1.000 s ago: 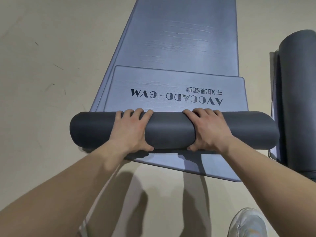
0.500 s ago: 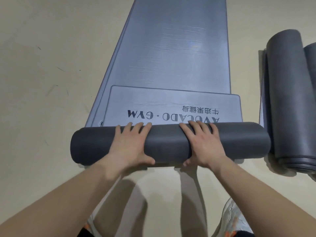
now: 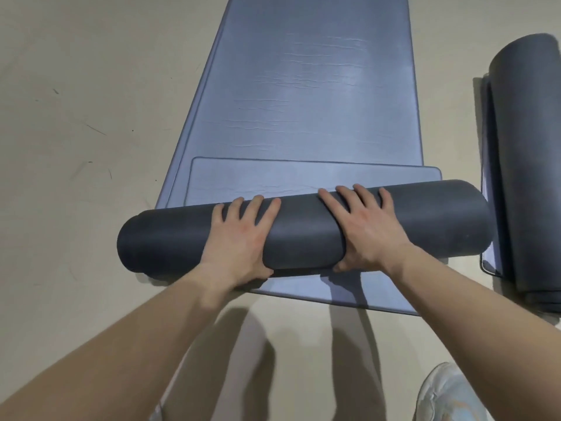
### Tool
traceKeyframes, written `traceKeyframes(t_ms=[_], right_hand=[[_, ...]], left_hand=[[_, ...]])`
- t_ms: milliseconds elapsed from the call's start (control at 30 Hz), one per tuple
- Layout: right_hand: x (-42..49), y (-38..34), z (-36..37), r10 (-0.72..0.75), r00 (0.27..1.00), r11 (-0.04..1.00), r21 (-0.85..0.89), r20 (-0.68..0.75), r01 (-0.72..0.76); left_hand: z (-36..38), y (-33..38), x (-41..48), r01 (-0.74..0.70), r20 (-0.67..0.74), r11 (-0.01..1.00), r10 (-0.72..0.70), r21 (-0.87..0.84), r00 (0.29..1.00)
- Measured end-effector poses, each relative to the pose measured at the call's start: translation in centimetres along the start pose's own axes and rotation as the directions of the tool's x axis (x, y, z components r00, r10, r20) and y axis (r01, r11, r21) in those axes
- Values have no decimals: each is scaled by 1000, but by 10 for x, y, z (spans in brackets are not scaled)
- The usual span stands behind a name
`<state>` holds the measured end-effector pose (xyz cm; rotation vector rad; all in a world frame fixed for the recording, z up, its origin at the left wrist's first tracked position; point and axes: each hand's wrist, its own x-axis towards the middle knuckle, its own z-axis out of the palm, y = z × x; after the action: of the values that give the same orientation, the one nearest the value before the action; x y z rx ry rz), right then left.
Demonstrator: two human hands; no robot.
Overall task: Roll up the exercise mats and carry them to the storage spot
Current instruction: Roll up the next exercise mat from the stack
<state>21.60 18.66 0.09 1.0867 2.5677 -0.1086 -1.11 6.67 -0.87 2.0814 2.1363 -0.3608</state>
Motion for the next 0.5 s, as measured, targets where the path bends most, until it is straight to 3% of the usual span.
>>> traceKeyframes(t_ms=[133, 300, 367, 500], right_hand=[[7, -1, -22, -47, 995, 998, -31, 89, 50], [-28, -13, -26, -93, 955, 993, 91, 282, 70], [-56, -22, -17, -73, 966, 992, 122, 249, 44], [-95, -35, 17, 19, 998, 1000, 5, 56, -20]], left_hand=[[-12, -9, 8, -28, 57, 998, 31, -57, 998], [-19, 3, -26, -101, 261, 989, 126, -107, 957], [-21, 3, -32, -128, 338, 983, 166, -131, 927], [-32, -4, -12, -83, 413, 976, 161, -200, 896]])
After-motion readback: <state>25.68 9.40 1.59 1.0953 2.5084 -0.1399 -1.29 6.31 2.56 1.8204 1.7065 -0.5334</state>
